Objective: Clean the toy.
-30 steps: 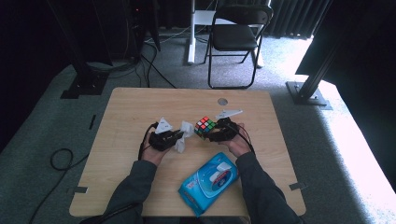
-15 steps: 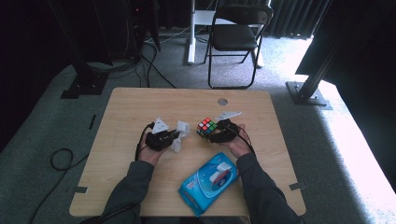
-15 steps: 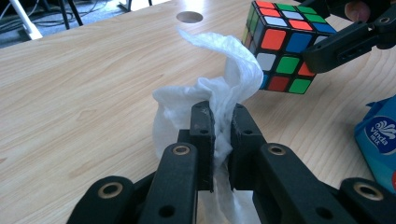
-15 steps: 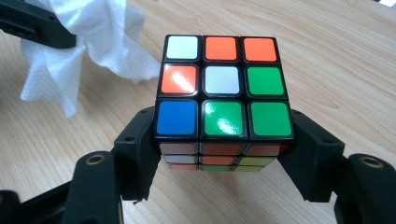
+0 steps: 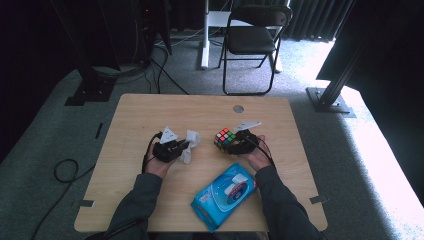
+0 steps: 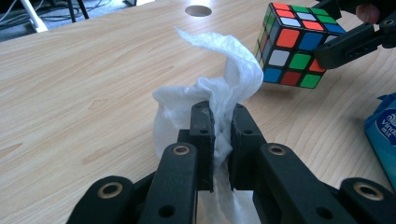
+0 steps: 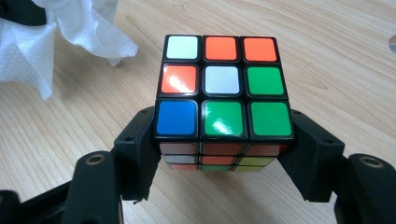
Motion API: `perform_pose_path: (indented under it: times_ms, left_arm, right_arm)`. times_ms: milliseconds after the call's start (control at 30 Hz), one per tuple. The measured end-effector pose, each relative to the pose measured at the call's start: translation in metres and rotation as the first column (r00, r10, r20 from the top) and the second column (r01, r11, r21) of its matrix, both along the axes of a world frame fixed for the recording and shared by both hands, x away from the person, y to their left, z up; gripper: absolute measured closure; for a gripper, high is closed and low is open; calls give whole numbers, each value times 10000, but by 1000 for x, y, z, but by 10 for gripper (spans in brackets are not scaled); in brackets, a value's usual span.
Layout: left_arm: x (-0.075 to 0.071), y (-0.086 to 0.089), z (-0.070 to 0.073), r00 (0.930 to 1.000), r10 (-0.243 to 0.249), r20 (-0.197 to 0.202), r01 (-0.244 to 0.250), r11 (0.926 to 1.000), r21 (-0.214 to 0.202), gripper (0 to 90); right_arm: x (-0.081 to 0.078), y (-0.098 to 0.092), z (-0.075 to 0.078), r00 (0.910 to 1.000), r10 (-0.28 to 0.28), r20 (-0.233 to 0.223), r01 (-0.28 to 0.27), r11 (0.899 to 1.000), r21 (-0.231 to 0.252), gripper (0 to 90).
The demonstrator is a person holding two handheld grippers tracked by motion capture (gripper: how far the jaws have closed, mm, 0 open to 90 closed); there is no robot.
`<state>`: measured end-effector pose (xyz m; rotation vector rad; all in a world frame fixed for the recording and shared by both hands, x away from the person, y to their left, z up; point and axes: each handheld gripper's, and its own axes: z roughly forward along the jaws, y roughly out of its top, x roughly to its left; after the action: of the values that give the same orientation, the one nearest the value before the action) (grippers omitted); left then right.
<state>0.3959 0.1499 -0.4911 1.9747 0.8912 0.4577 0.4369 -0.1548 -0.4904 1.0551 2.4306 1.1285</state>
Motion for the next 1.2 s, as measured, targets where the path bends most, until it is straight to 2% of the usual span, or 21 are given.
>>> perform_pose_path:
  times_ms: [267, 600, 833, 1200]
  left_arm:
    - [-1, 1, -2, 9999, 77, -73, -76, 10000, 48, 821]
    - [-1, 4, -6, 9997, 134, -218, -133, 9999, 67, 820]
    - [-2, 6, -8, 9995, 167, -256, -166, 9998, 61, 820]
    - [-3, 10, -14, 9988, 297, -392, -291, 9995, 142, 817]
  right_arm:
    - [0, -1, -6, 9999, -41, -93, 38, 9995, -307, 344]
    - [0, -2, -12, 9998, -84, -202, 77, 9993, -361, 344]
    - [-1, 3, -18, 9998, -11, -188, -2, 9976, -691, 344]
    - [0, 4, -21, 9997, 17, -235, -34, 9972, -744, 343]
